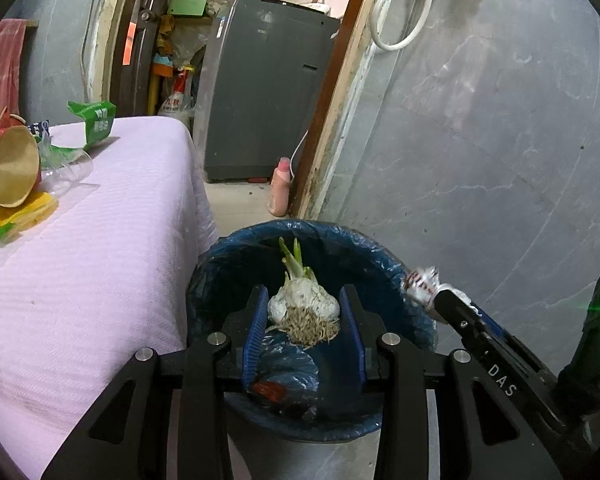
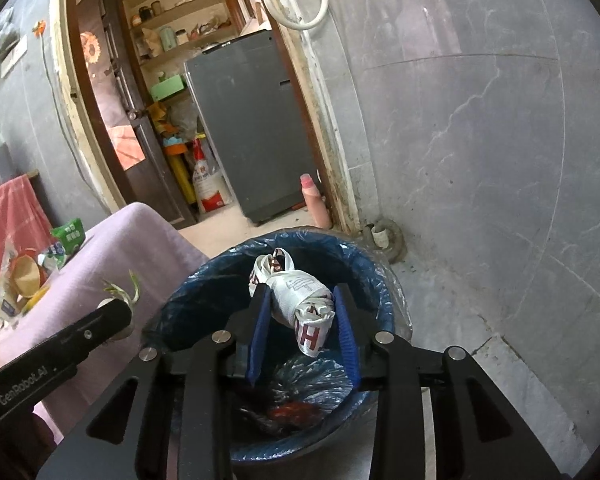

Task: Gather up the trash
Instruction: 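Carry garlic and can over the blue bin and open both grippers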

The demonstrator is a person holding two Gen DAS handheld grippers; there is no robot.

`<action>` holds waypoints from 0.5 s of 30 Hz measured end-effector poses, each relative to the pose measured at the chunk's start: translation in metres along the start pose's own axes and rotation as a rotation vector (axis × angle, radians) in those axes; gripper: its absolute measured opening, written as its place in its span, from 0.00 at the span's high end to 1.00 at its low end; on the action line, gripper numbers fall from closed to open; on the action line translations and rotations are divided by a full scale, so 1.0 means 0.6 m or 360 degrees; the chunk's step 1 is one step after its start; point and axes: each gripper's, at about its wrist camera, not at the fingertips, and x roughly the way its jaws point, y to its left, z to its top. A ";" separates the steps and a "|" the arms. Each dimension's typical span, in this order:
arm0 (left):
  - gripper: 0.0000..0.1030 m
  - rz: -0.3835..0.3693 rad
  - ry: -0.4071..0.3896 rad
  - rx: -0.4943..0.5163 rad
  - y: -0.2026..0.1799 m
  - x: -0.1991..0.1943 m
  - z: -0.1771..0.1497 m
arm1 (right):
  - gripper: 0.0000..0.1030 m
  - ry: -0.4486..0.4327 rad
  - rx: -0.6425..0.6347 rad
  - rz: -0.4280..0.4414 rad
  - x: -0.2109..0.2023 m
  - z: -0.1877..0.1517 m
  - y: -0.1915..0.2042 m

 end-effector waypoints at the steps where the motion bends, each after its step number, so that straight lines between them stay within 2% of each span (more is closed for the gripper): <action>1: 0.68 -0.0002 -0.0007 0.0001 0.000 -0.003 0.002 | 0.67 -0.0001 0.0001 0.0004 0.000 0.001 0.000; 7: 0.64 -0.0010 -0.0075 -0.0004 0.000 -0.025 0.015 | 0.59 -0.0035 -0.0001 0.0042 -0.013 0.007 0.007; 9: 0.58 0.0003 -0.0114 0.0004 0.002 -0.038 0.021 | 0.55 -0.0066 -0.0004 0.0055 -0.019 0.013 0.011; 11: 0.48 0.0020 -0.0181 -0.0003 0.008 -0.057 0.028 | 0.45 -0.0122 -0.0010 0.0063 -0.033 0.021 0.018; 15: 0.44 0.0046 -0.0252 -0.0004 0.019 -0.085 0.040 | 0.37 -0.0224 -0.0060 0.0075 -0.058 0.036 0.036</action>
